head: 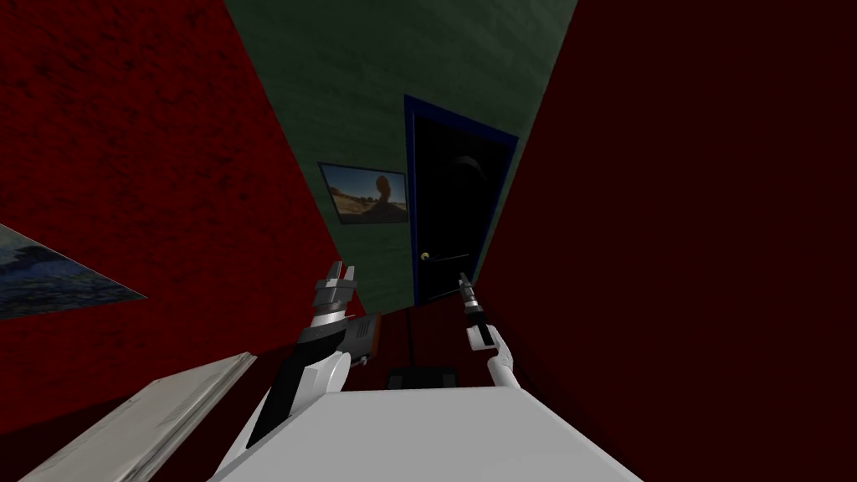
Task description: Pull the door open
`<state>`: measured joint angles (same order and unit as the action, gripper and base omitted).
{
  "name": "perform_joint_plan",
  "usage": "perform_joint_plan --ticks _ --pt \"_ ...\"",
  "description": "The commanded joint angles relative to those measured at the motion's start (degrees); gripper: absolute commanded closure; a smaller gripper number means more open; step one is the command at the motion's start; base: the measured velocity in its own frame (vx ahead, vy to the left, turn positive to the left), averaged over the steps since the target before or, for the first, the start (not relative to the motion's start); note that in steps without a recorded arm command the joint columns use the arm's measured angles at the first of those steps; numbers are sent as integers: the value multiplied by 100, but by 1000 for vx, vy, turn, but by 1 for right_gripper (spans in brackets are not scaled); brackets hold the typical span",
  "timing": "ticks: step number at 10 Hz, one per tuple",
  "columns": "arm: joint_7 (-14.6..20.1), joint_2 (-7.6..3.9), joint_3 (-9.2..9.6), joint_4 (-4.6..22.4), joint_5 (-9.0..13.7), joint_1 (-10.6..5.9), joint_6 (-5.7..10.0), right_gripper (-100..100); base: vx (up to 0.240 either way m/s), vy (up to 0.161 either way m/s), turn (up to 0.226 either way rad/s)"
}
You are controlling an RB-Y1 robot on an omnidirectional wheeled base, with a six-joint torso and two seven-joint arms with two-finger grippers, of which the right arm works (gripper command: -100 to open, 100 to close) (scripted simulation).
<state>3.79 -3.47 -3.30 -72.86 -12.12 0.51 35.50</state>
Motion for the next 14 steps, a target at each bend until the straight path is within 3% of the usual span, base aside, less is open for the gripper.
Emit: perform_joint_plan --ticks 1,9,14 --pt "44 -2 -30 286 -44 -138 27 -100 60 -8 40" --pt "254 142 -124 1716 -360 -794 58 -100 98 -8 63" --pt "337 224 -162 2281 -485 -1055 70 -100 76 2 42"
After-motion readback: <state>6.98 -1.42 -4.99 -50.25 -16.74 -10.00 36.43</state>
